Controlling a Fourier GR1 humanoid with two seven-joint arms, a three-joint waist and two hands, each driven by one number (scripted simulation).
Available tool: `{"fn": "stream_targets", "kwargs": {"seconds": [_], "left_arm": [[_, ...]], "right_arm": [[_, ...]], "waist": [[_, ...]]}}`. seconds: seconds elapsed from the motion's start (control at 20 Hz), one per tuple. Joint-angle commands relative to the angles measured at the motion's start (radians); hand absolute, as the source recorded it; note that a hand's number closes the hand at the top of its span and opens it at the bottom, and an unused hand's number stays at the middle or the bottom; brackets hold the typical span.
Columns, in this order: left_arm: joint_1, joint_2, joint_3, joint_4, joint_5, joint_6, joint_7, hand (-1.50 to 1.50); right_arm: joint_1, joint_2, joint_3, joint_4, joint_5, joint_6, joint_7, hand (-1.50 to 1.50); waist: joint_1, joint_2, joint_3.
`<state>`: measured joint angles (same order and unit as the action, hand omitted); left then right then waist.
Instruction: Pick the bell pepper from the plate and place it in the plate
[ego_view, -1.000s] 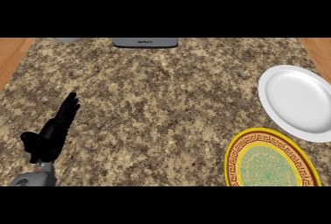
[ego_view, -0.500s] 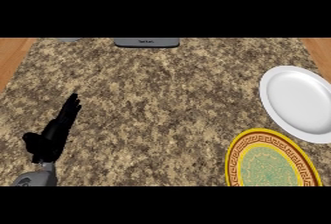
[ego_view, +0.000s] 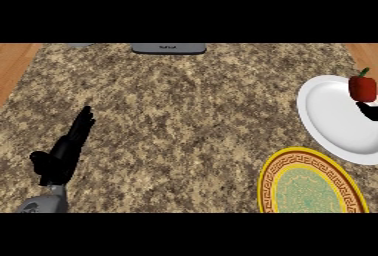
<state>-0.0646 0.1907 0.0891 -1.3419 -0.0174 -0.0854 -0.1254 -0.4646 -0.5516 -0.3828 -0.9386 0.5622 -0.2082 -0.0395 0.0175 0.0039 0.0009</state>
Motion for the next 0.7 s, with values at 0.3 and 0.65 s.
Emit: {"fn": "stream_targets", "kwargs": {"seconds": [0.3,0.65], "left_arm": [[0.0,-0.014,0.012,0.071,-0.015,0.002,-0.062,0.0],[-0.002,-0.008,0.033,0.1,-0.003,-0.006,-0.082,0.0]], "right_arm": [[-0.188,0.007,-0.098,0.328,-0.087,-0.079,-0.072,-1.5],[-0.121,-0.023,-0.295,0.259,-0.33,-0.019,-0.203,-1.5]], "waist": [[0.0,0.003,0.0],[-0.024,0.0,0.0]]}}
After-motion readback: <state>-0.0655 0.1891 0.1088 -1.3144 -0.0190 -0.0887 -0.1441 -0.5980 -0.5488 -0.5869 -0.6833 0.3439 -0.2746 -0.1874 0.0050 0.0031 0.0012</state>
